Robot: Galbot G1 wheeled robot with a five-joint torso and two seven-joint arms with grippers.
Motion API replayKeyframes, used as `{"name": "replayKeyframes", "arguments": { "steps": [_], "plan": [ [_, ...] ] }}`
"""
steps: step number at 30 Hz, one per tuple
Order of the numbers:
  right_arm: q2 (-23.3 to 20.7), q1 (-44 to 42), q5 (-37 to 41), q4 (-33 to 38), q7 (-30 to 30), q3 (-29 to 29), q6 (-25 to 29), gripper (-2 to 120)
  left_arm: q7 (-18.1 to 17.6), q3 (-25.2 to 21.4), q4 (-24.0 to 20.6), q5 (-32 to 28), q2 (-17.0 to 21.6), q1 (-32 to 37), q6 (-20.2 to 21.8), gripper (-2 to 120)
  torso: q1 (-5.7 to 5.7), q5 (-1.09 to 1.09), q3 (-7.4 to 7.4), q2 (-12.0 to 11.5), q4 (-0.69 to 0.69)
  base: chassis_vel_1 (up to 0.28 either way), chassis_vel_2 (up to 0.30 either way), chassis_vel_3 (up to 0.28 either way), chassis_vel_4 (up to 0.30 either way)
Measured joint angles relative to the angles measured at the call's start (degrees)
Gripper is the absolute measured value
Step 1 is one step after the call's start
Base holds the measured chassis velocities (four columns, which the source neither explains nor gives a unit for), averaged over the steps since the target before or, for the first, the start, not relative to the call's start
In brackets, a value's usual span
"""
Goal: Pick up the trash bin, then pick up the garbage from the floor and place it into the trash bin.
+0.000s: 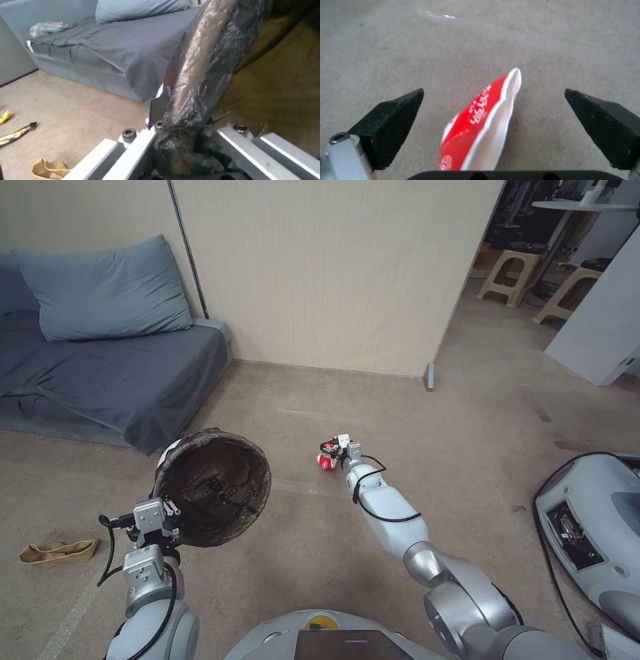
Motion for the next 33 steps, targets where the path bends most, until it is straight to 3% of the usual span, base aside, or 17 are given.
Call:
{"name": "replayKeyframes", "arguments": {
  "steps": [18, 33],
  "plan": [
    [2.19, 1.37, -0.27, -8.07, -2.68, 3.49, 1.10, 100, -0.03, 0.50, 0.48, 0.81, -0.30, 0.14, -0.24, 0, 0.00, 0.00, 0.00, 0.00, 0.00, 0.000, 0.000, 0.000, 0.000],
    [2.82, 1.73, -1.89, -10.76, -3.87, 5.29, 2.61, 46, -0.03, 1.17, 0.69, 1.53, -0.83, 0.40, -0.52, 0, 0.00, 0.00, 0.00, 0.00, 0.00, 0.000, 0.000, 0.000, 0.000]
  ]
}}
